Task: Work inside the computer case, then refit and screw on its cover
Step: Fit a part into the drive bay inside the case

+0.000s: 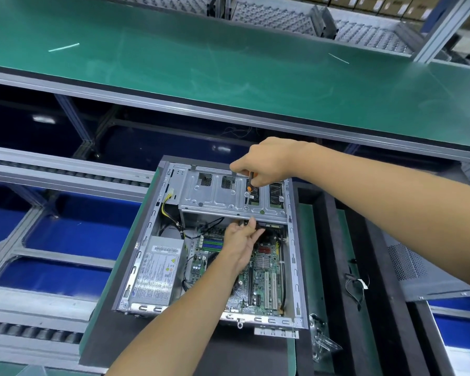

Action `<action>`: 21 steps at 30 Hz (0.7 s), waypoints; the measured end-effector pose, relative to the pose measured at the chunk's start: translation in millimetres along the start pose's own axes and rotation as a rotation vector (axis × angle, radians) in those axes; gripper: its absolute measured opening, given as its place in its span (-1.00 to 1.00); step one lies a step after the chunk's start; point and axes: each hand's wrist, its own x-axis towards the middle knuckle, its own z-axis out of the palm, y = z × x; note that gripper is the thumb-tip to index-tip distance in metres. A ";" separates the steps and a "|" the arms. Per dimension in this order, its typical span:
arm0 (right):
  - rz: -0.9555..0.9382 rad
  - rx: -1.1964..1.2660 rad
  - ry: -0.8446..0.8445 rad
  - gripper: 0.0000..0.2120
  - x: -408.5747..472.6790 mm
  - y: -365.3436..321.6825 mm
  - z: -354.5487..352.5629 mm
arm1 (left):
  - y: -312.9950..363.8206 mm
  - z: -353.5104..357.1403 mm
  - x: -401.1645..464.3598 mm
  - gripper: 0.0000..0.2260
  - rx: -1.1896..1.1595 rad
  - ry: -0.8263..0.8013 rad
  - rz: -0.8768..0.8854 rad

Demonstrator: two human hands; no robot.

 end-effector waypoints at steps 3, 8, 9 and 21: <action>0.005 0.004 0.008 -0.86 0.4 -0.8 3.8 | -0.3 4.2 -1.1 -0.55 -0.029 0.004 -0.012; 0.019 0.036 0.027 -0.83 0.2 0.9 4.5 | 3.7 8.1 1.7 -0.02 -0.113 -0.050 -0.078; 0.017 0.034 0.027 -0.83 0.6 1.2 4.0 | 4.3 8.3 2.5 -0.01 -0.125 -0.060 -0.081; 0.017 -0.108 0.017 -0.66 6.4 3.1 -2.7 | -0.2 13.8 17.0 -0.69 -0.031 0.101 0.004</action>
